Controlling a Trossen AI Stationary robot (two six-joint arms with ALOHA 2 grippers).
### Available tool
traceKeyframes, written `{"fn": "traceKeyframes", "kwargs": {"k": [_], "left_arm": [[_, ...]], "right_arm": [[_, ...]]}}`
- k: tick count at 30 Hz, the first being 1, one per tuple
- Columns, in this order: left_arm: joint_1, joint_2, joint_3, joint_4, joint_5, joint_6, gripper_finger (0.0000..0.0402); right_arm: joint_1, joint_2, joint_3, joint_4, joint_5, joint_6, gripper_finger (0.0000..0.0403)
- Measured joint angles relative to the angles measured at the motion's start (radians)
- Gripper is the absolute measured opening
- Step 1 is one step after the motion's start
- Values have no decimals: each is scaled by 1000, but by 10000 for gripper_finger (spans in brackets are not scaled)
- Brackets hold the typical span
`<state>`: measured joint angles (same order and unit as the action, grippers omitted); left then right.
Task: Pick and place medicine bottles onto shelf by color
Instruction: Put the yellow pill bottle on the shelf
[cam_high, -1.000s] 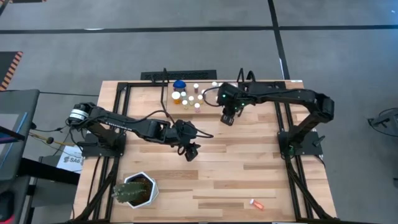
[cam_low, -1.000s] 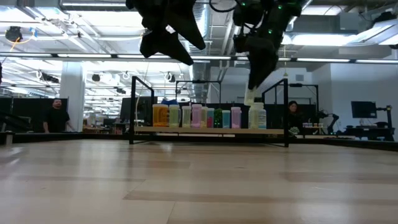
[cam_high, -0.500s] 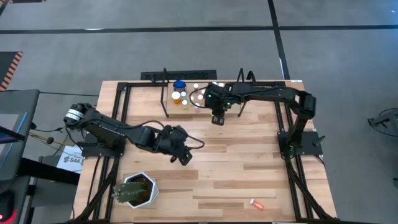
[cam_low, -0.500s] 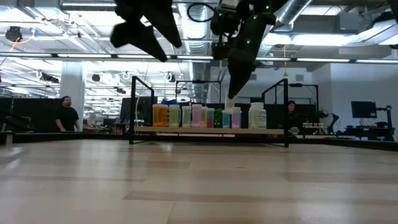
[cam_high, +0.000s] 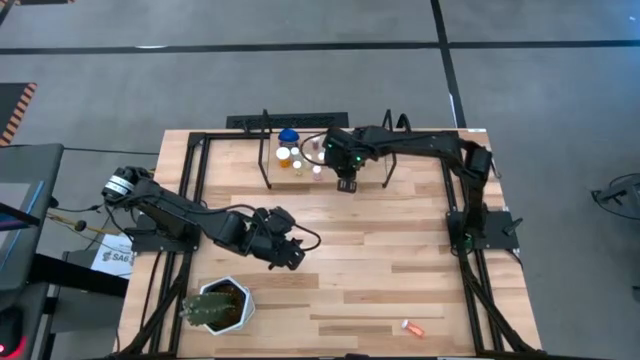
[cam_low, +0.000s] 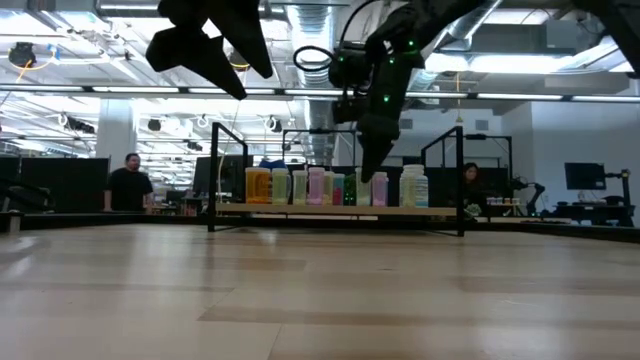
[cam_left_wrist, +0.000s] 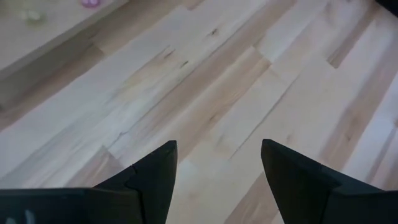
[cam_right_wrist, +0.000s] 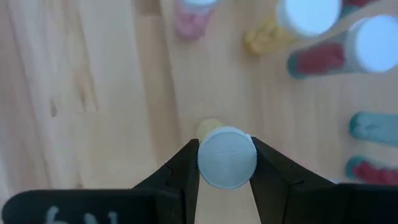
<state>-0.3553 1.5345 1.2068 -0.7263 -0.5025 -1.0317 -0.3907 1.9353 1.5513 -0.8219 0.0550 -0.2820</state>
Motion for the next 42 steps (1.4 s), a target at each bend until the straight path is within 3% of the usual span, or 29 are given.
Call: {"fn": "traceKeyframes", "kwargs": {"k": [35,42], "left_arm": [[0,-6,0,-2,-7,7,220],[0,-6,0,-8,-6,12,220]], "right_arm": [[-57,3,0,92,-7,-17,141],[-57,3,0,97,-56,-118,141]]}}
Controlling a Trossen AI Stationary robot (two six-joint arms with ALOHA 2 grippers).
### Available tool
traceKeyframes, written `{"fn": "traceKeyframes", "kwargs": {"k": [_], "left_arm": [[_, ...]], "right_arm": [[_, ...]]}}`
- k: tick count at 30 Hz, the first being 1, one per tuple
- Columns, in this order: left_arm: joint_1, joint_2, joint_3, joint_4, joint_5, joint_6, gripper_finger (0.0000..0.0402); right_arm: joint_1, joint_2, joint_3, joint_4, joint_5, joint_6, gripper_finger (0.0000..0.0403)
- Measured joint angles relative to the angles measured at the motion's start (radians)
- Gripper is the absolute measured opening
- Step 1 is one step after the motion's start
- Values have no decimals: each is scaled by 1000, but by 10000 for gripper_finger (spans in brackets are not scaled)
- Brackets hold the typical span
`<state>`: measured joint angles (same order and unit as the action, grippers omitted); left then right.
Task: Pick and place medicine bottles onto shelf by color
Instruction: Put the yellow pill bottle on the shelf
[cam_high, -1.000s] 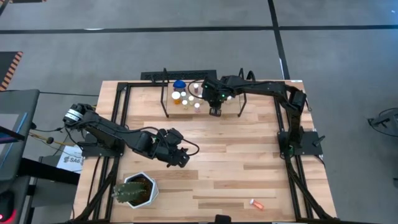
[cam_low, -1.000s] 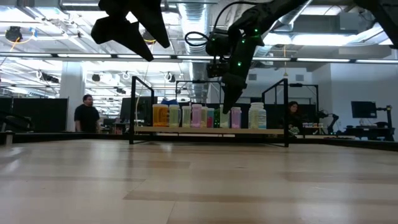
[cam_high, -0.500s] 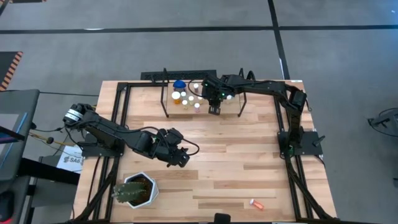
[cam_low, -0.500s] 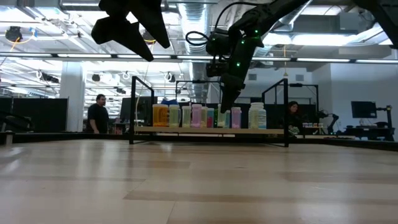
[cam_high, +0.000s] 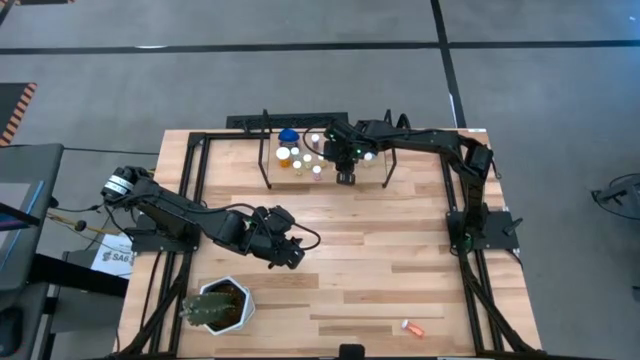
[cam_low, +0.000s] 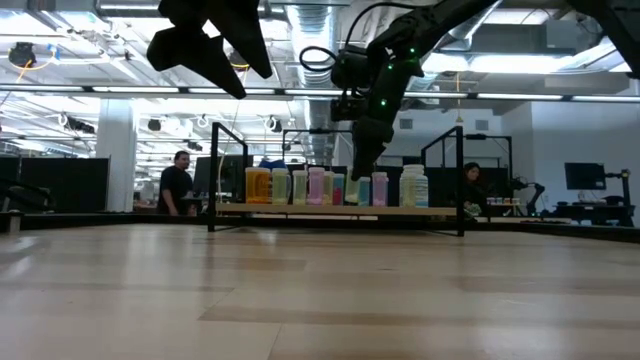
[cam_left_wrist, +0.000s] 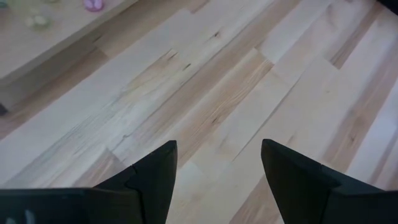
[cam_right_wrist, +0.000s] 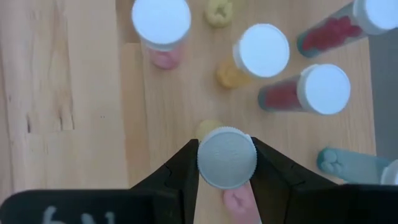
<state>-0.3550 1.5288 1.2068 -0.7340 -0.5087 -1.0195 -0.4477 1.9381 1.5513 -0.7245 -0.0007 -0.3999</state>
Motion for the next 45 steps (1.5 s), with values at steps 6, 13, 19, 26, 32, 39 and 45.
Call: {"fn": "traceKeyframes", "kwargs": {"k": [6,13,19,26,32,39,45], "left_arm": [[0,0,0,-1,0,0,220],[1,0,0,-2,0,0,220],[1,0,0,-12,-1,-7,220],[1,0,0,-12,-6,-9,220],[1,0,0,-11,-8,-14,220],[1,0,0,-11,-10,-16,220],[1,0,0,-11,-11,-21,220]], "right_arm": [[-4,0,0,4,-1,4,140],[-14,30,2,10,-7,-46,140],[-14,42,2,19,-7,-46,139],[-14,38,0,21,-5,-43,152],[-8,40,-3,14,-1,-44,178],[-4,40,-3,20,0,-46,209],[-2,26,-2,-4,4,-25,210]]}}
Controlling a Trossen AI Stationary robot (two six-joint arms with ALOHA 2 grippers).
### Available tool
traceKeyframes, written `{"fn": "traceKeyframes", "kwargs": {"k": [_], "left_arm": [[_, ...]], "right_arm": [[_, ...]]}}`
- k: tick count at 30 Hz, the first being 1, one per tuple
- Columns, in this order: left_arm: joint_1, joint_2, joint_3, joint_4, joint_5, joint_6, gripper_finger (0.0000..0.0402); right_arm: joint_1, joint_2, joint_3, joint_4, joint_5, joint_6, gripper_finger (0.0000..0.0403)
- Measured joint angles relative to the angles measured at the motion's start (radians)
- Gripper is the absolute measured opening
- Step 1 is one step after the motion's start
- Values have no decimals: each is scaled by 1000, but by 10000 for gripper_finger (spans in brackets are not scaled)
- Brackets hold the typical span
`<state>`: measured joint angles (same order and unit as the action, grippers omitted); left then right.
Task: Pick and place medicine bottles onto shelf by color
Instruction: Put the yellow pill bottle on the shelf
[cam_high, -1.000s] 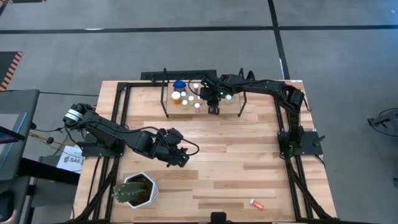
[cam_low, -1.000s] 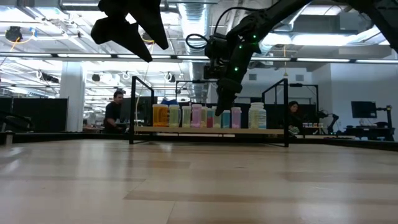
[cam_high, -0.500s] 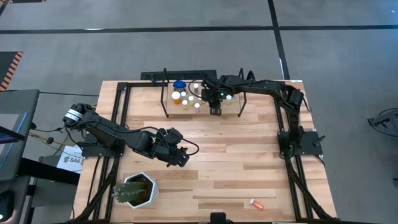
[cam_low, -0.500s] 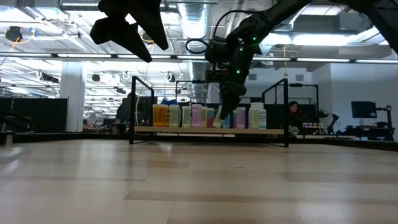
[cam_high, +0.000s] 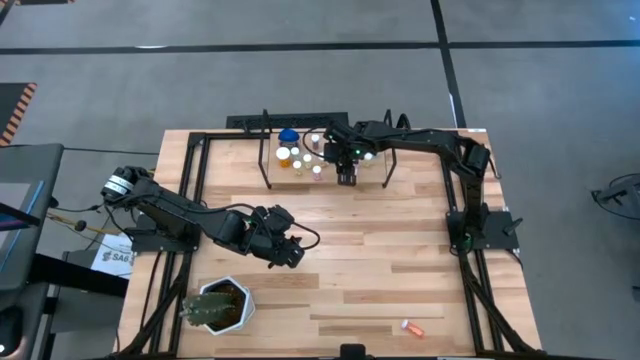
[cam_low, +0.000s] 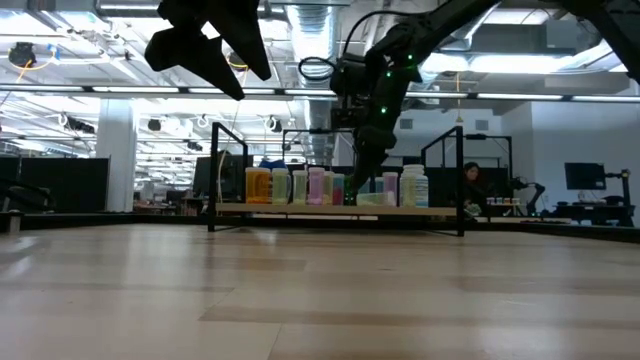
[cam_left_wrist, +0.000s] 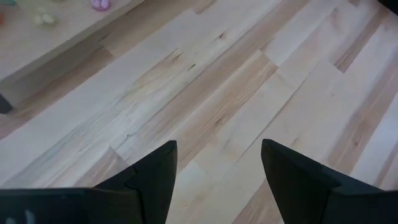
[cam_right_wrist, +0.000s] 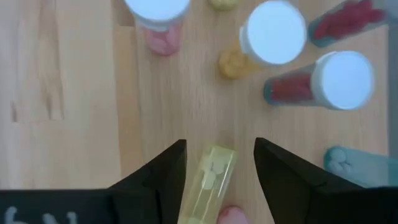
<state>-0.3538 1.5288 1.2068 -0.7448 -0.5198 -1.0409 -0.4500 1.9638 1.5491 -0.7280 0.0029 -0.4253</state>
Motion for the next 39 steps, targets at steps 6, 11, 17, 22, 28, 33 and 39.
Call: {"fn": "traceKeyframes", "kwargs": {"k": [6,11,17,22,28,33,39], "left_arm": [[0,0,0,0,0,-8,220],[0,0,-1,-15,1,-30,220],[-8,0,-1,-24,7,-45,220],[-28,0,-1,-56,-17,-87,220],[-39,0,-1,-79,-47,-127,220],[-42,0,-1,-89,-67,-132,220],[-42,0,-1,-94,-92,-134,220]], "right_arm": [[26,-35,2,-82,5,98,203],[59,-69,-3,-196,5,227,198],[78,-107,-53,-214,3,261,196],[75,-163,-176,-181,3,250,193],[86,-305,-386,7,-1,241,178],[86,-456,-606,319,0,319,165],[87,-545,-808,626,44,467,160]]}}
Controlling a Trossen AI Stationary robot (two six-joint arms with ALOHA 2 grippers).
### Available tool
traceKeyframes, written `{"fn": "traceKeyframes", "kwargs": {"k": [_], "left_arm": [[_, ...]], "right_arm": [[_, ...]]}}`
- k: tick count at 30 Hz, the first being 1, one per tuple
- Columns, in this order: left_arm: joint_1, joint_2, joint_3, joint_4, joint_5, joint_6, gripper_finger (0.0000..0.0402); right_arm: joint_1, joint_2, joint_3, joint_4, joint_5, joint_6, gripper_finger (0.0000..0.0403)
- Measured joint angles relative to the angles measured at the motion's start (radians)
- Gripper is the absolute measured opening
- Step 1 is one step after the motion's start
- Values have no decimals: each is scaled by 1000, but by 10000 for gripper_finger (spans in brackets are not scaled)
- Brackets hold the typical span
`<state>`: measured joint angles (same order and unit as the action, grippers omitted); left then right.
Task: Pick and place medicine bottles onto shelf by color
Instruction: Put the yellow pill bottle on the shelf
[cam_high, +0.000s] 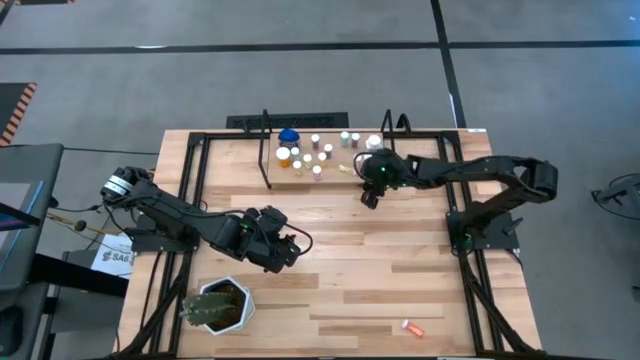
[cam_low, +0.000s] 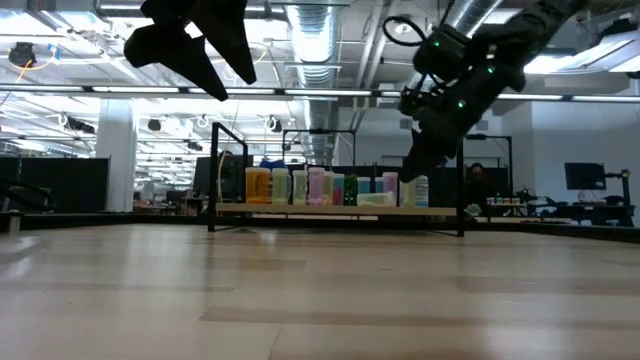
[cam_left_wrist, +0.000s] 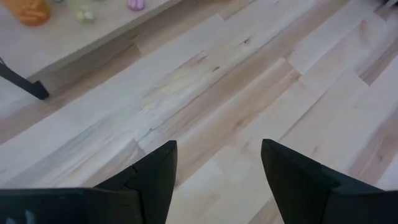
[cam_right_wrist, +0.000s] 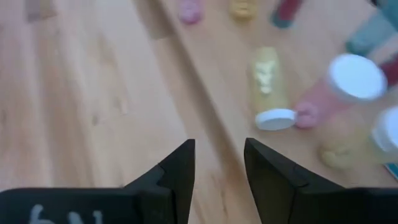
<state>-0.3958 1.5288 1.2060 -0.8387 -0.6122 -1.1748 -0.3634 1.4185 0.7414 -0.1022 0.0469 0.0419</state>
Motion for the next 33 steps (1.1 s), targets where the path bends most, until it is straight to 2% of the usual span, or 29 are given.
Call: {"fn": "traceKeyframes", "kwargs": {"k": [3,12,20,24,29,33], "left_arm": [[0,0,0,-1,-6,0,220],[7,0,0,-8,-67,5,220],[22,-7,0,-27,-60,3,220],[23,-7,0,-45,-58,2,220],[23,-7,0,-62,-58,2,220],[23,-7,0,-86,-57,-20,220]], "right_arm": [[-2,3,-23,34,35,31,163],[-4,70,-10,93,33,44,177],[-9,75,9,98,33,1,239],[-27,81,9,102,35,-55,254],[-26,111,10,152,37,-203,254],[-21,150,11,192,39,-219,254]]}}
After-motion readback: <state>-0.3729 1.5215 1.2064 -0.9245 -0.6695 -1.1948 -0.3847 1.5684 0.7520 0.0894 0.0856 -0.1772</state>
